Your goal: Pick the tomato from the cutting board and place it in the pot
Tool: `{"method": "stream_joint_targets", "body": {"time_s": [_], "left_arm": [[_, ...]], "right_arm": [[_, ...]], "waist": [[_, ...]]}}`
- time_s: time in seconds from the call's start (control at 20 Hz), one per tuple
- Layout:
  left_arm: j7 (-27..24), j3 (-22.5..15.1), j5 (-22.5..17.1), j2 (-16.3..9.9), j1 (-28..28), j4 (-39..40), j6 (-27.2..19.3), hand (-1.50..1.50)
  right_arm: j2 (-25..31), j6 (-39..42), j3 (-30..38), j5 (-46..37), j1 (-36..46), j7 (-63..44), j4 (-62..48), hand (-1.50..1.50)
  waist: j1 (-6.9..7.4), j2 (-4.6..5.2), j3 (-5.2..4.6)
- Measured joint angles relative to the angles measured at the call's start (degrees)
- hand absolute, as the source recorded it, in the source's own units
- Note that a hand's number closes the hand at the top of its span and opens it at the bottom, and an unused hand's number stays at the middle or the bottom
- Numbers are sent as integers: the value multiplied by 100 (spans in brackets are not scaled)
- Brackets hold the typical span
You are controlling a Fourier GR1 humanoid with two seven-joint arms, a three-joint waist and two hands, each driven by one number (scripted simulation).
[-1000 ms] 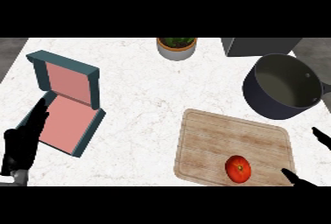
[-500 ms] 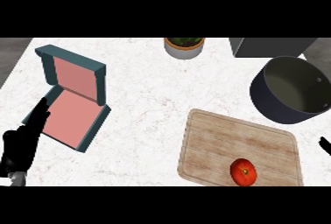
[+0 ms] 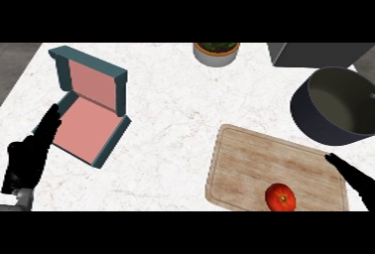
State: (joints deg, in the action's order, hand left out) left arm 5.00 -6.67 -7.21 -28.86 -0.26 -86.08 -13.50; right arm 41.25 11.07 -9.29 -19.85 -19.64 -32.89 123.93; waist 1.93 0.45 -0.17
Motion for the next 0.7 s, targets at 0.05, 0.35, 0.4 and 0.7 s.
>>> {"method": "stream_joint_targets", "body": {"time_s": [0.05, 0.35, 0.4, 0.7], "left_arm": [[12, -5, 8, 23, -44, 35, 8, 0], [-61, 87, 67, 106, 28, 150, 88, 0], [-2, 99, 98, 117, 32, 90, 69, 0], [7, 289, 172, 184, 110, 64, 177, 0]], "right_arm": [[1, 199, -122, 72, 197, -256, -64, -150], [-475, 1066, -831, 424, 1387, -1758, -370, -150], [-616, 1127, -924, 470, 1610, -1915, -472, -150], [-1001, 1317, -1215, 376, 2132, -2154, -956, -150]], "waist": [[5, 3, 1], [-45, -17, 8], [-54, -20, 9], [-127, -38, 14]]}}
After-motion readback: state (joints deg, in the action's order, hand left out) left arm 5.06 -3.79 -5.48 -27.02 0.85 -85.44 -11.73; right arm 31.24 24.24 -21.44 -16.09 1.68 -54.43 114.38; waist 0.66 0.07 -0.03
